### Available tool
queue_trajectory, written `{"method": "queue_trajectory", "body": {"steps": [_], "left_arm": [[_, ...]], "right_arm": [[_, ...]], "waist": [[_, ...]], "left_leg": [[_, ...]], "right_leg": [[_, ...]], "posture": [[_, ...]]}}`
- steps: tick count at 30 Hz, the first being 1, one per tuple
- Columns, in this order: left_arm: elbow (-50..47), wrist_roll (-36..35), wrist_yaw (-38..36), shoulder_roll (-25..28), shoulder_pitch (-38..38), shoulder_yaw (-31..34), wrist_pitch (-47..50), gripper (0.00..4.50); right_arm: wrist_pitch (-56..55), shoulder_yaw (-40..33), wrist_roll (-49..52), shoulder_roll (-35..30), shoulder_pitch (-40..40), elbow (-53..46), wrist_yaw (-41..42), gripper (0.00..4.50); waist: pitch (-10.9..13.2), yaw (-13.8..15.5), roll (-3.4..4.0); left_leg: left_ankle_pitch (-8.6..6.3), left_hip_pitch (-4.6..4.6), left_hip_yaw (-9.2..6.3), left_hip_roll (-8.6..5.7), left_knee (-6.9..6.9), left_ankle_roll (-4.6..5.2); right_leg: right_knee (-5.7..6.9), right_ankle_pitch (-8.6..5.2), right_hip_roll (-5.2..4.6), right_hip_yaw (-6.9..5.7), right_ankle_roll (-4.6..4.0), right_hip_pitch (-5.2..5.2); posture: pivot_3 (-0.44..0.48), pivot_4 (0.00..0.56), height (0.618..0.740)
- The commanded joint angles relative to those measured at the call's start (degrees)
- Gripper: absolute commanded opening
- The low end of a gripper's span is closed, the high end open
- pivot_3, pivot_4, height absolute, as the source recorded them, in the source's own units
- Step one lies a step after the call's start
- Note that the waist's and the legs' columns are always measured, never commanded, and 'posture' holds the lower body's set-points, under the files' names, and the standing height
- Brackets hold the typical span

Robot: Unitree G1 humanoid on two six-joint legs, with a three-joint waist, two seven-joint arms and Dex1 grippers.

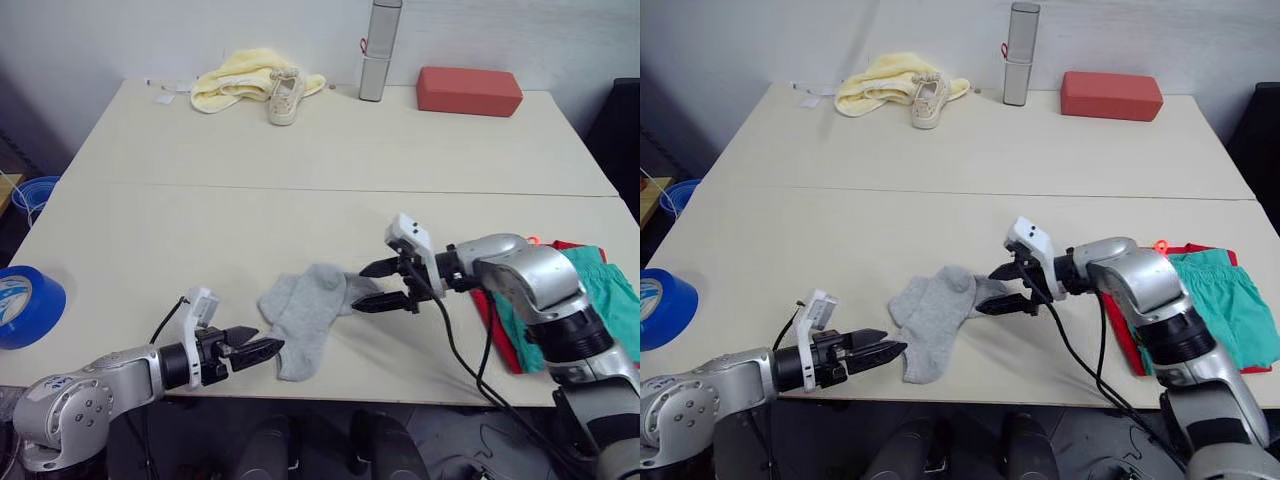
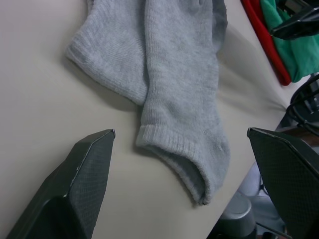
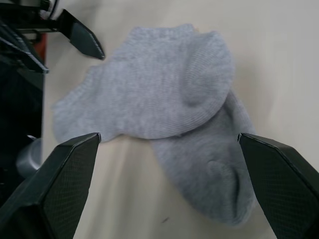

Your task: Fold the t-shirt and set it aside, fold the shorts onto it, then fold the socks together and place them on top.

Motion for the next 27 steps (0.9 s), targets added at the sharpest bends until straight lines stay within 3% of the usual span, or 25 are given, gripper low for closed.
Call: {"method": "queue_trajectory", "body": {"steps": [1,9,14,24,27], "left_arm": [[-0.02,0.96,3.78,-2.48,0.65,-2.33,-0.02,4.49],[-0.13,1.18,6.42,-1.26,0.6,-6.07,2.98,4.49],[0.04,2.24,7.35,0.53,0.37,-8.89,2.47,3.34],[1.0,2.34,6.57,1.38,0.01,-11.47,0.52,0.09],[1.29,2.38,5.45,1.94,0.12,-11.78,-1.41,0.0]], "right_arm": [[-0.96,0.49,-1.21,2.8,-2.22,1.16,-1.25,4.5],[-2.98,1.53,-3.51,8.25,-5.18,4.79,-1.61,4.5],[-3.54,1.42,-4.3,10.56,-5.72,5.83,-2.15,4.5],[-6.62,-0.13,-4.3,12.29,-4.1,5.21,-3.18,0.98],[-9.39,-1.61,-3.47,13.14,-3.37,4.85,-3.12,0.04]], "waist": [[-0.04,0.01,0.06],[-0.09,0.05,0.14],[-0.13,-0.21,0.21],[-0.13,-0.25,0.21],[-0.13,-0.25,0.21]], "left_leg": [[0.0,0.0,0.01,-0.01,0.0,0.0],[0.04,0.05,0.0,-0.06,0.01,0.02],[0.04,0.08,0.0,-0.06,-0.04,0.01],[0.03,0.07,0.02,-0.07,-0.11,0.0],[0.03,0.07,0.02,-0.06,-0.13,-0.01]], "right_leg": [[0.01,0.0,-0.01,0.0,0.0,0.0],[0.07,0.0,-0.04,0.0,0.01,0.05],[0.08,0.0,-0.03,0.01,0.0,0.04],[0.01,0.0,-0.03,0.02,0.0,0.02],[0.0,0.0,-0.02,0.02,0.0,0.01]], "posture": [[0.0,0.15,0.74],[0.0,0.15,0.74],[0.0,0.15,0.74],[0.0,0.15,0.74],[0.0,0.15,0.74]]}}
